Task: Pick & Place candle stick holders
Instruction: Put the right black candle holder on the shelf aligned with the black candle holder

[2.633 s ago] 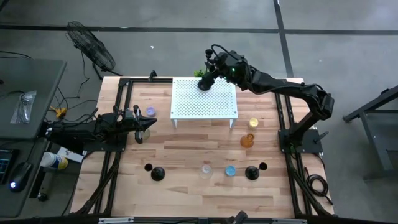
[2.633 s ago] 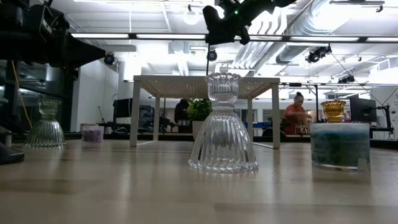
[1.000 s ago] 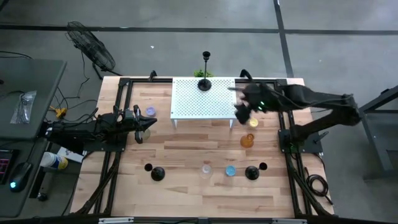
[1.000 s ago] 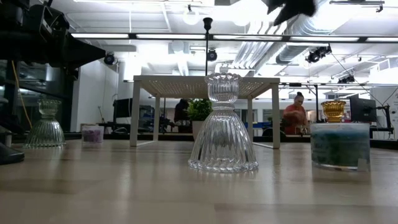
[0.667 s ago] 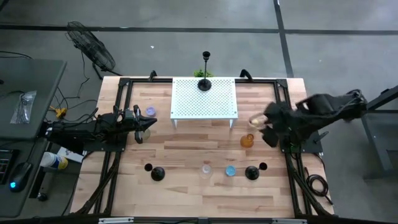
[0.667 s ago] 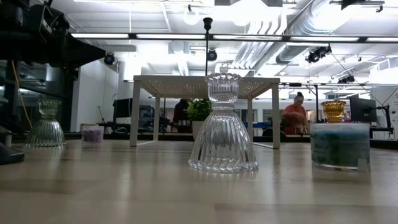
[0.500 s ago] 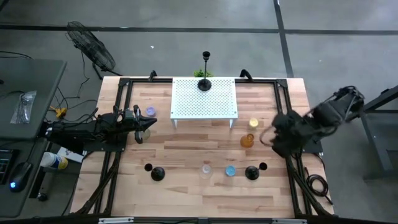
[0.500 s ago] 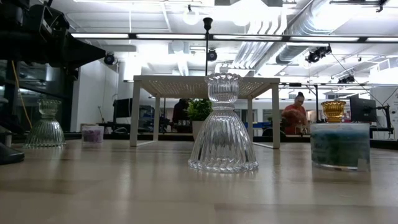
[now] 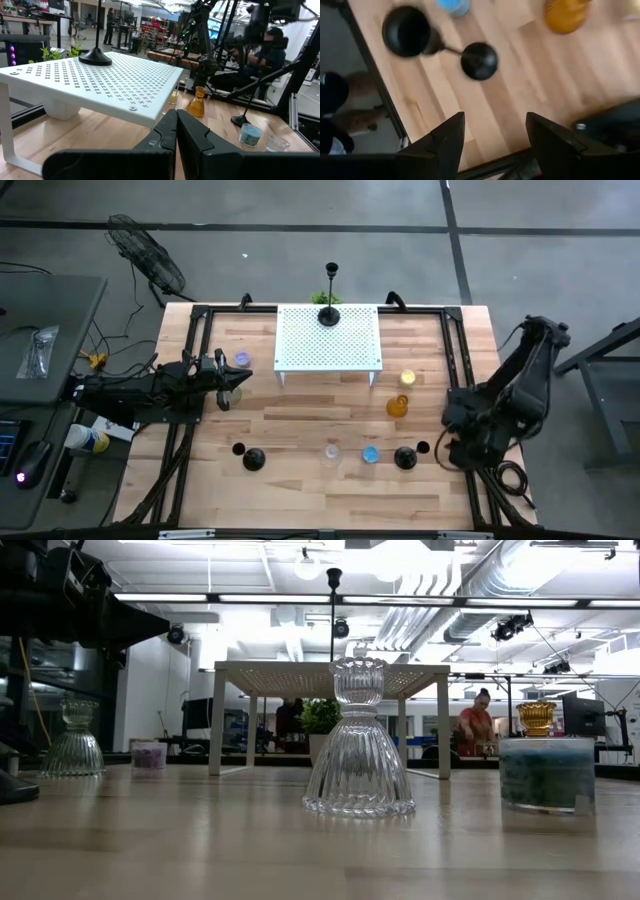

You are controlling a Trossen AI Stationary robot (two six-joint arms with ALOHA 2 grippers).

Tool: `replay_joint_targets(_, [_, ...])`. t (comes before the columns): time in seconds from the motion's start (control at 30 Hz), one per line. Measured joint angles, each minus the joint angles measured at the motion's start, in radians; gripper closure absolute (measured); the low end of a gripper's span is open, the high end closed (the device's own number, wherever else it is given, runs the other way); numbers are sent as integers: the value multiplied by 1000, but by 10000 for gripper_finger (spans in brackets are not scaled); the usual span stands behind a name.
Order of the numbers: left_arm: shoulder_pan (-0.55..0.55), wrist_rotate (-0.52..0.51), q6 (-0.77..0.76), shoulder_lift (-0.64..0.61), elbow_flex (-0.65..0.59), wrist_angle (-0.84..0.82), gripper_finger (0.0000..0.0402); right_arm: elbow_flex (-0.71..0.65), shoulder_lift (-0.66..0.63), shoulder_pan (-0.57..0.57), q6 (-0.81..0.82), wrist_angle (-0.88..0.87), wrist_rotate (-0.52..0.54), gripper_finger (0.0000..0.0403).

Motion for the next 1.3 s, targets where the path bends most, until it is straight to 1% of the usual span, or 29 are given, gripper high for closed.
replay_joint_targets(0.1, [0, 0, 0, 0, 0, 0, 398, -78, 9, 35, 2, 119, -15, 198])
replay_joint_targets(0.2, [0, 0, 0, 0, 0, 0, 398, -150, 16, 47, -11, 238, -5, 198])
replay_joint_targets(0.37, [0, 0, 0, 0, 0, 0, 398, -260, 22, 44, -59, 379, 86, 198])
replay_joint_targets(0.5, [0, 0, 0, 0, 0, 0, 398, -310, 22, 25, -124, 469, 135, 198])
replay_joint_targets(0.67, [0, 0, 0, 0, 0, 0, 398, -343, 22, 12, -189, 516, 184, 198])
replay_joint_targets(0.83, [0, 0, 0, 0, 0, 0, 398, -349, 22, 12, -258, 574, 327, 198])
replay_joint_targets(0.9, [0, 0, 0, 0, 0, 0, 398, -349, 22, 12, -297, 595, 356, 198])
replay_joint_targets(1.1, [0, 0, 0, 0, 0, 0, 398, -349, 22, 12, -318, 608, 351, 201])
replay_joint_targets(1.3, [0, 0, 0, 0, 0, 0, 398, -349, 22, 12, -321, 608, 350, 234])
